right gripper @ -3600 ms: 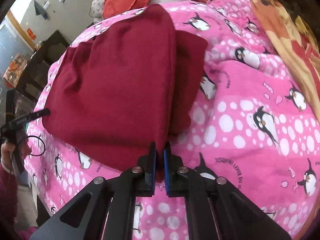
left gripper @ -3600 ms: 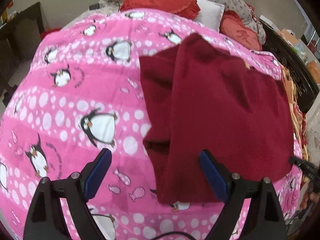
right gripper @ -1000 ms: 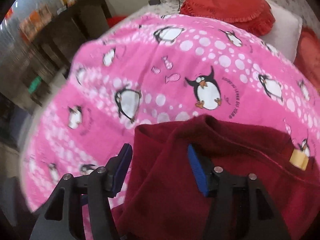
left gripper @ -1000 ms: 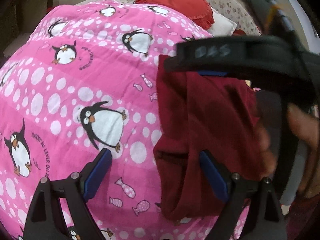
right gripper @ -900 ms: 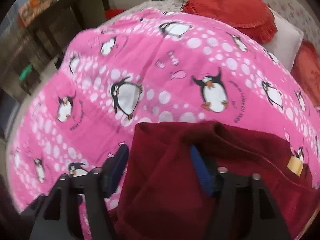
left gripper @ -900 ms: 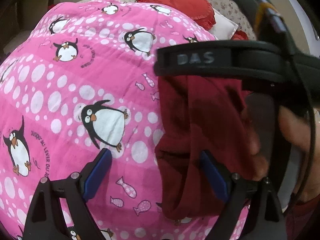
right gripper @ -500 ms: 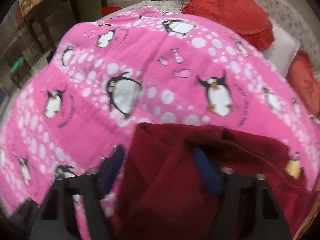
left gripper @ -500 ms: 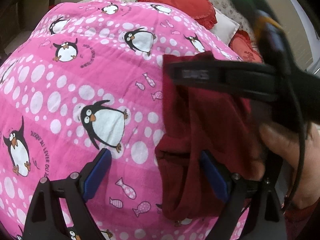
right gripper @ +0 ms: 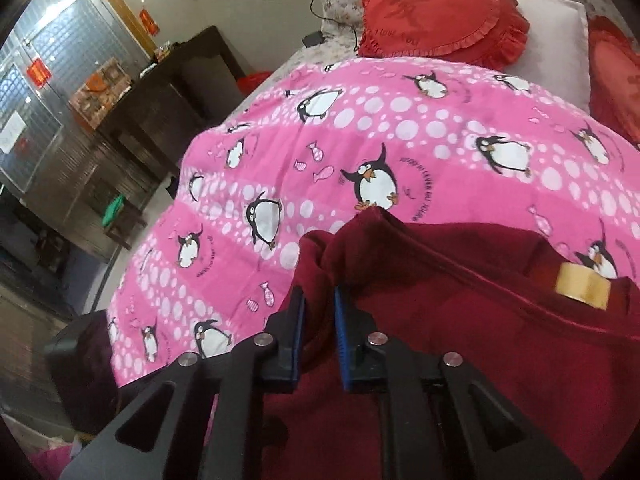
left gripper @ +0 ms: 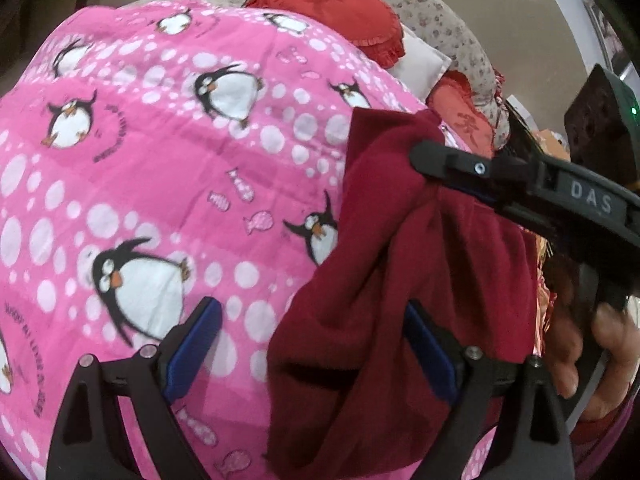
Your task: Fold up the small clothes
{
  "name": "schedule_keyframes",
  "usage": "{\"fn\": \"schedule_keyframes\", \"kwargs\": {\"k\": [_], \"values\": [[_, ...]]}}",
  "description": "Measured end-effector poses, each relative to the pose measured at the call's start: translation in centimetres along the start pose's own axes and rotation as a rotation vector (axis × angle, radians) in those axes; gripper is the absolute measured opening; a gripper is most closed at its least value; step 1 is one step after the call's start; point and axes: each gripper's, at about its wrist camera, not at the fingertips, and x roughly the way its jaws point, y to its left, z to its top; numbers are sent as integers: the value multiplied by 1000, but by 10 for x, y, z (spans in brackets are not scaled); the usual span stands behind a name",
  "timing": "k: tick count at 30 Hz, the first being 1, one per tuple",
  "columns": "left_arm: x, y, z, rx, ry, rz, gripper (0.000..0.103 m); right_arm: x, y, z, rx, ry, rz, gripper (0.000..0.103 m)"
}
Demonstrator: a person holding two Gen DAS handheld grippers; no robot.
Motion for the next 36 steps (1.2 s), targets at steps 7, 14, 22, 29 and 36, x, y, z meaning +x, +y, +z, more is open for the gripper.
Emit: {"fn": "schedule_keyframes", "kwargs": {"k": [7,14,22,29,36], "values": [[1,-2,8,25,-8,-21,93,-16,-5,-2,10,-28,22,0],[5,-8,1,78,30,-30,70,-16,-12,-2,34,-25,26,0],[2,-20,-9,76,29,-44,35,-3,-7,-7,41,15,12,0],[-2,-29,-13,108,6,-25,32,-8,0,-2,98,7,28,19],[-7,-32,-17,116,-12,-19,32,-4,1,5,149,2,-10,47]]}}
